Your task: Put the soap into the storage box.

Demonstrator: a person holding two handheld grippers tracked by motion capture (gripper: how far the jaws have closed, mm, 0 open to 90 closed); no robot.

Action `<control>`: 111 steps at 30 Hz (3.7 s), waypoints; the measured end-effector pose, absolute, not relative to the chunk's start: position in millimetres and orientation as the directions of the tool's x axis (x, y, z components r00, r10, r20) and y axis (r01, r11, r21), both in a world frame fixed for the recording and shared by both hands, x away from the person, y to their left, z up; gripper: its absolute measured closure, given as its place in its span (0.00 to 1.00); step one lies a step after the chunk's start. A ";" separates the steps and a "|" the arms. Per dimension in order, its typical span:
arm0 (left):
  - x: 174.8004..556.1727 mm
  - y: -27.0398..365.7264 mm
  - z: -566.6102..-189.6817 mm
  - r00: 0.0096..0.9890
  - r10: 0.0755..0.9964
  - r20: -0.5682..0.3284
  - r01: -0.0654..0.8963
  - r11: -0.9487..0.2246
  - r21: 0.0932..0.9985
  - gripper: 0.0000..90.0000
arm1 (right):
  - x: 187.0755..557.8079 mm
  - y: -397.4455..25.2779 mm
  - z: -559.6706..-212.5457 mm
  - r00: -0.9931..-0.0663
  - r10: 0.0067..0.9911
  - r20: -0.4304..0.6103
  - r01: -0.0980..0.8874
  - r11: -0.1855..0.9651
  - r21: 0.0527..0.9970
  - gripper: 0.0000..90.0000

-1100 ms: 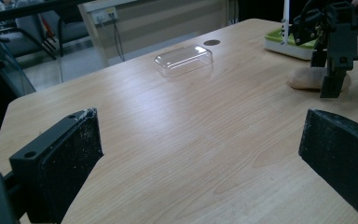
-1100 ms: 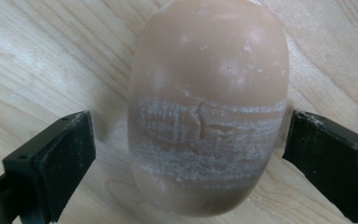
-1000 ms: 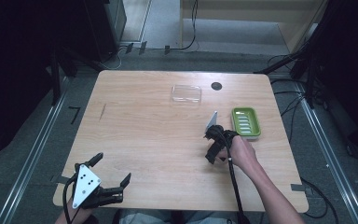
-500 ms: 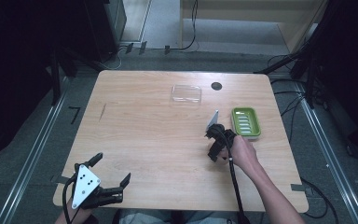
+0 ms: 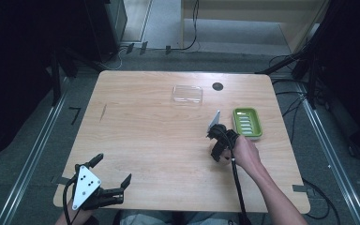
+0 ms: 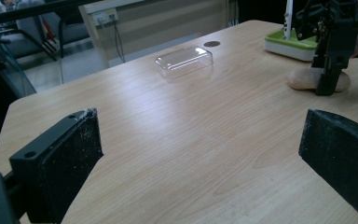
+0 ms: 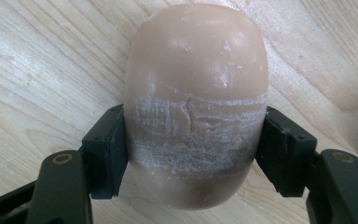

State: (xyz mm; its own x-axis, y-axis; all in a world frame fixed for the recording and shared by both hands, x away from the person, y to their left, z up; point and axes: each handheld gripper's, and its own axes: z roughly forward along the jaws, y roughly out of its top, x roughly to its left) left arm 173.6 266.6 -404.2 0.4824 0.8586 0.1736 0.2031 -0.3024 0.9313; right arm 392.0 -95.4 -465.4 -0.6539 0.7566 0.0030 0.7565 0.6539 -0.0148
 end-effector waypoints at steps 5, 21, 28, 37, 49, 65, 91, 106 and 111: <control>173.7 266.5 -404.2 0.483 0.858 0.174 0.203 -0.303 0.931 0.00 | 392.4 -95.7 -464.9 -0.658 0.752 0.019 0.752 0.659 -0.018 0.37; 173.9 266.4 -404.3 0.484 0.858 0.174 0.203 -0.303 0.931 0.00 | 390.3 -99.7 -443.2 -0.681 0.733 0.005 0.733 0.681 -0.001 0.37; 174.0 266.3 -404.3 0.483 0.858 0.174 0.203 -0.304 0.931 0.00 | 389.4 -100.6 -438.0 -0.682 0.731 0.007 0.731 0.682 -0.006 0.37; 174.0 266.3 -404.4 0.483 0.858 0.174 0.204 -0.304 0.931 0.00 | 389.6 -104.0 -432.1 -0.683 0.730 0.006 0.730 0.683 -0.013 0.37; 174.0 266.2 -404.4 0.483 0.858 0.174 0.204 -0.303 0.931 0.00 | 394.2 -113.0 -418.0 -0.679 0.734 0.005 0.734 0.679 0.000 0.37; 174.0 266.4 -404.4 0.483 0.858 0.174 0.204 -0.303 0.931 0.00 | 402.1 -120.4 -403.2 -0.671 0.741 0.005 0.741 0.671 0.027 0.37; 173.8 266.3 -404.6 0.481 0.859 0.174 0.205 -0.304 0.930 0.00 | 416.5 -133.8 -389.8 -0.645 0.764 0.002 0.763 0.643 0.061 0.37; 172.4 267.4 -404.6 0.477 0.861 0.174 0.209 -0.303 0.930 0.00 | 427.4 -142.8 -389.2 -0.632 0.775 0.005 0.773 0.630 0.072 0.37; 172.1 267.7 -404.6 0.476 0.862 0.174 0.208 -0.303 0.930 0.00 | 431.3 -147.1 -388.8 -0.620 0.784 0.008 0.783 0.618 0.076 0.37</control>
State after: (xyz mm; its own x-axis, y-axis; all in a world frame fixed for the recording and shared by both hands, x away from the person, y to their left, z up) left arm 172.1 267.7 -404.6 0.4755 0.8623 0.1741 0.2083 -0.3027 0.9301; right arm 431.3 -147.1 -388.8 -0.6203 0.7844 0.0079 0.7825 0.6180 0.0757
